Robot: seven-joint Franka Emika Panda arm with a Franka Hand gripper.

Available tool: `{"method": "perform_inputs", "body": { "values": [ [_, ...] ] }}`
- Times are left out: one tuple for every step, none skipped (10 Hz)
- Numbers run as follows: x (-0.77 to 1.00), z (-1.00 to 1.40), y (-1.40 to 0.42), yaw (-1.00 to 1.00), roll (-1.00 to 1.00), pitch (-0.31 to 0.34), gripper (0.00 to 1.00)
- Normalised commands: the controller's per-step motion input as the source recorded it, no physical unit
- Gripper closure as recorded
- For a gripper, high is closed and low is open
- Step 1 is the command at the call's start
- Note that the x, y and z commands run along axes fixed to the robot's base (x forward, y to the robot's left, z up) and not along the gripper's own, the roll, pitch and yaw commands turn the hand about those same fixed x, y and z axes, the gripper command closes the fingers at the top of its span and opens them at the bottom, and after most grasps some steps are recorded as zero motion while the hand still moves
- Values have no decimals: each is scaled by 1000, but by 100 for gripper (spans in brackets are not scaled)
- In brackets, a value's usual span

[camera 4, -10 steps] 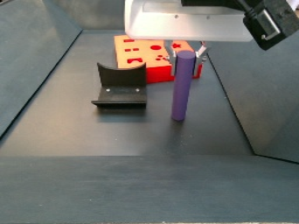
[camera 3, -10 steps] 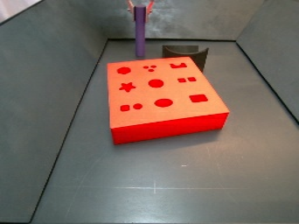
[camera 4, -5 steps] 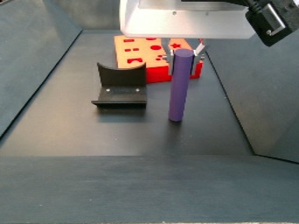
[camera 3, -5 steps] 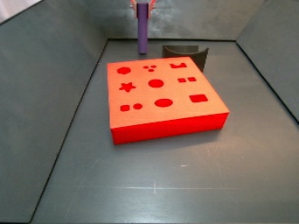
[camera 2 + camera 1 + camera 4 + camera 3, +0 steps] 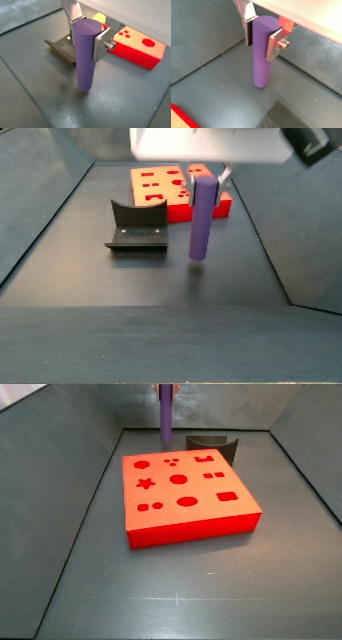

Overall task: Pick up the round object. Move up. Move to above the board. Insert the round object.
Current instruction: Move up, then move to above the board.

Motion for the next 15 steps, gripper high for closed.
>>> {"method": "perform_inputs", "body": {
  "values": [
    [-61,609,14,23,26,14,100],
    [-44,442,10,19,44,31,100],
    [-27,273,10,16,61,48,100],
    [188,1000,-6,-62,64,81,100],
    [188,1000,-8,-61,61,100,100],
    [139,929,-6,-41,60,133,100],
    [108,829,-8,-28,61,130,100],
    [51,621,-10,-5,67,110,100],
    [24,413,-10,9,68,91,100],
    [17,256,-9,10,63,88,100],
    [15,195,-1000,-50,149,338,100],
    [19,183,-1000,-39,153,317,100],
    [16,192,-1000,-18,157,248,100],
    [18,190,-1000,-9,51,141,100],
    [19,192,-1000,1,37,99,100]
  ]
}}
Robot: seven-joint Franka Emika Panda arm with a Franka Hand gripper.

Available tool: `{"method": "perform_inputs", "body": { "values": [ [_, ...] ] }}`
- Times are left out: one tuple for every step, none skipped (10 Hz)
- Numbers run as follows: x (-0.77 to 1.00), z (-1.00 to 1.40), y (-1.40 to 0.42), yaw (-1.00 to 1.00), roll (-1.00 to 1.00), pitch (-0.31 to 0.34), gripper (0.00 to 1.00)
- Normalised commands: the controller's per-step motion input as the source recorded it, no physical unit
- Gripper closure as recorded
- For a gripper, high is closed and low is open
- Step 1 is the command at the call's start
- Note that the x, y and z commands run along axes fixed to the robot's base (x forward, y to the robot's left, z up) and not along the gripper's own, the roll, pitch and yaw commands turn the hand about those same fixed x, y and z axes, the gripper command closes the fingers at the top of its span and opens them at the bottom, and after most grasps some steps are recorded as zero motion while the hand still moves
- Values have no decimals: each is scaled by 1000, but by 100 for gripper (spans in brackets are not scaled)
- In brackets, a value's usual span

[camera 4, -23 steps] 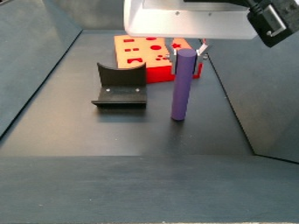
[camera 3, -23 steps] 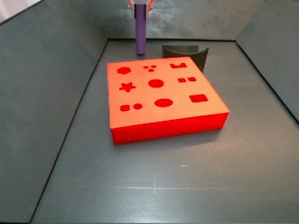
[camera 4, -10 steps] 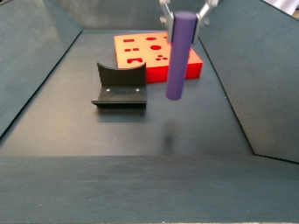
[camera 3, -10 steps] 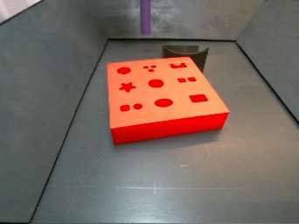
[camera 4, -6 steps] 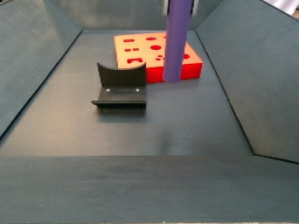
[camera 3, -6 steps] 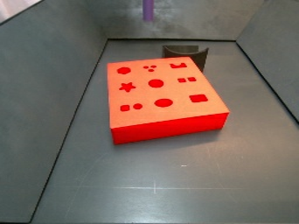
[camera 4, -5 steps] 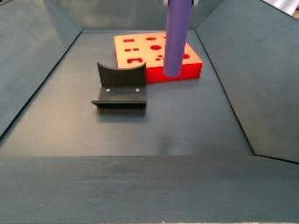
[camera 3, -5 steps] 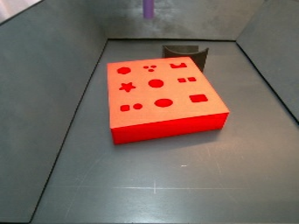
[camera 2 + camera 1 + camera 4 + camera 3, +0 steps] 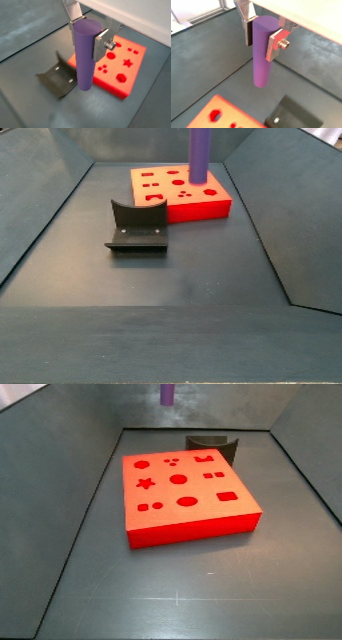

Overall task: Pick up the round object. Move up. Move to above the board. Insert the round object.
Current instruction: Move to above the board, then insert the round object.

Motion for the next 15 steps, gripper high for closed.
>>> {"method": "perform_inputs", "body": {
  "values": [
    [20,198,-1000,5,31,74,100],
    [19,200,-1000,2,25,66,100],
    [23,204,-1000,7,6,47,100],
    [26,208,-1000,7,-5,44,100],
    [26,213,-1000,7,-8,46,100],
    [30,217,-1000,8,2,46,100],
    [34,220,-1000,8,-5,57,100],
    [52,226,-1000,6,4,75,100],
    [74,225,-1000,8,3,93,100],
    [93,202,-869,8,7,110,100],
    [95,142,-599,8,8,124,100],
    [83,76,-299,6,11,123,100],
    [326,-1000,443,-426,94,69,100],
    [329,-1000,477,-397,83,70,100],
    [309,-1000,500,-363,107,60,100]
  ]
}}
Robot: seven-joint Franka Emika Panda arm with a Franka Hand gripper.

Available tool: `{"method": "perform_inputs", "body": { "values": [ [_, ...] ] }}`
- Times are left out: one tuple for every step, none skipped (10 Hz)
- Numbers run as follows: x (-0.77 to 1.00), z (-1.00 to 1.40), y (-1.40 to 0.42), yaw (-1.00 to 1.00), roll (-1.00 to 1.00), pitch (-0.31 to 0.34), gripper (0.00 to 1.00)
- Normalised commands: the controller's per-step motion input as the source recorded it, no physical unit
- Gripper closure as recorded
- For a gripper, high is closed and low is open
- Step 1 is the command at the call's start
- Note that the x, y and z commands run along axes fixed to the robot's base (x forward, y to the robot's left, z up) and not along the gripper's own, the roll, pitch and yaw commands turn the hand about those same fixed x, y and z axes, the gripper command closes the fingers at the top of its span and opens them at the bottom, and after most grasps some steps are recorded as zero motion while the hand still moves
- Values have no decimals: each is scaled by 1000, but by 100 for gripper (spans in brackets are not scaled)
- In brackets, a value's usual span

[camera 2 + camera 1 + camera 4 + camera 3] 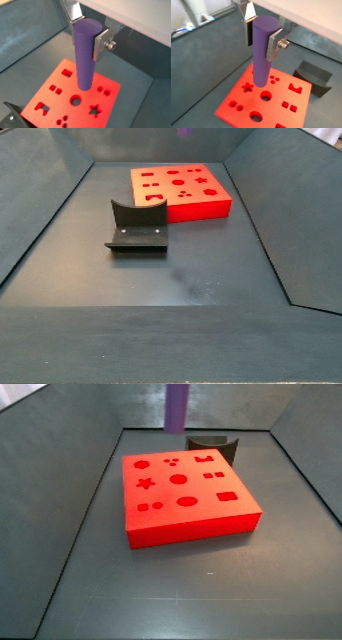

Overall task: Pick up the round object. Move up. Move to above the board. Insert the round object.
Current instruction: Insert the round object.

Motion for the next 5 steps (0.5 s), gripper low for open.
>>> {"method": "perform_inputs", "body": {
  "values": [
    [317,-1000,394,-417,39,11,100],
    [314,-1000,197,-486,3,0,100],
    [0,-854,160,-511,-63,-93,100],
    [0,-360,191,-377,-331,-224,100],
    [0,-314,217,-300,-376,-223,100]
  ]
}}
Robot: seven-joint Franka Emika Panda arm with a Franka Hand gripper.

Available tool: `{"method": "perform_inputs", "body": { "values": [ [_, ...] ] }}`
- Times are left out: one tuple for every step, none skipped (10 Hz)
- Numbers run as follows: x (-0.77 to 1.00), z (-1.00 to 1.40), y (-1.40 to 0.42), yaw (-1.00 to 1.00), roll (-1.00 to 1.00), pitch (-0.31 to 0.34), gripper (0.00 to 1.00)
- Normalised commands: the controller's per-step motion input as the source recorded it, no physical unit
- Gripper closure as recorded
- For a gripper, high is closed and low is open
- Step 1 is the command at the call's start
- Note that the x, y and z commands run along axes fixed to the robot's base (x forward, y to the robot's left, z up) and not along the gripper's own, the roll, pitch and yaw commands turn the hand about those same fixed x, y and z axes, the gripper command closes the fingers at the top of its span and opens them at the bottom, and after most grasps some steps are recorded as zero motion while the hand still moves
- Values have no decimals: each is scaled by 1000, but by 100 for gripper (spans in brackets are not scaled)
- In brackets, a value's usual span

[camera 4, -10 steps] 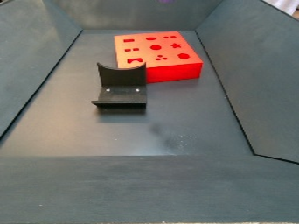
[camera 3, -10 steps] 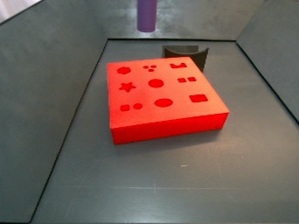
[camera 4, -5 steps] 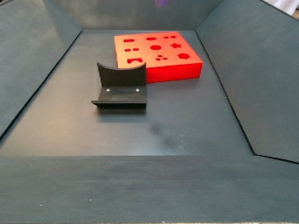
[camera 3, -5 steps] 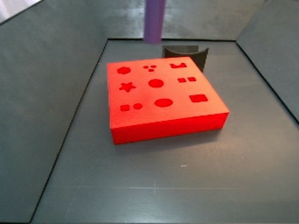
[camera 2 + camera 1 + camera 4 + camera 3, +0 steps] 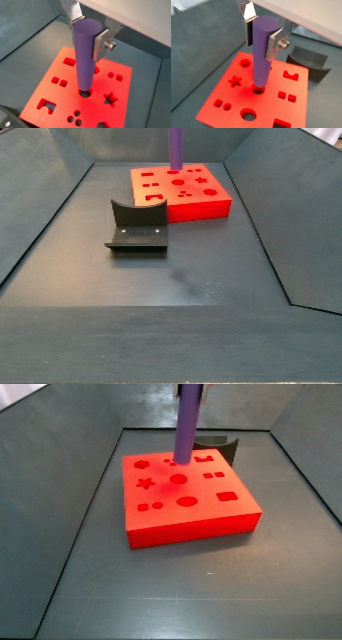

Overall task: Pick up the round object. Move up. Move to above the board. Insert the round object.
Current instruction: Insert the round object.

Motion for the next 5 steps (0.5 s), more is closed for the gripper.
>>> {"method": "perform_inputs", "body": {
  "values": [
    [-14,-397,280,-286,-346,-186,100],
    [-143,-457,29,-131,-221,-196,100],
    [-57,-340,-3,-40,-91,-107,100],
    [-137,-363,-54,-31,-76,-121,100],
    [-91,-337,0,-26,-73,-77,100]
  ]
}}
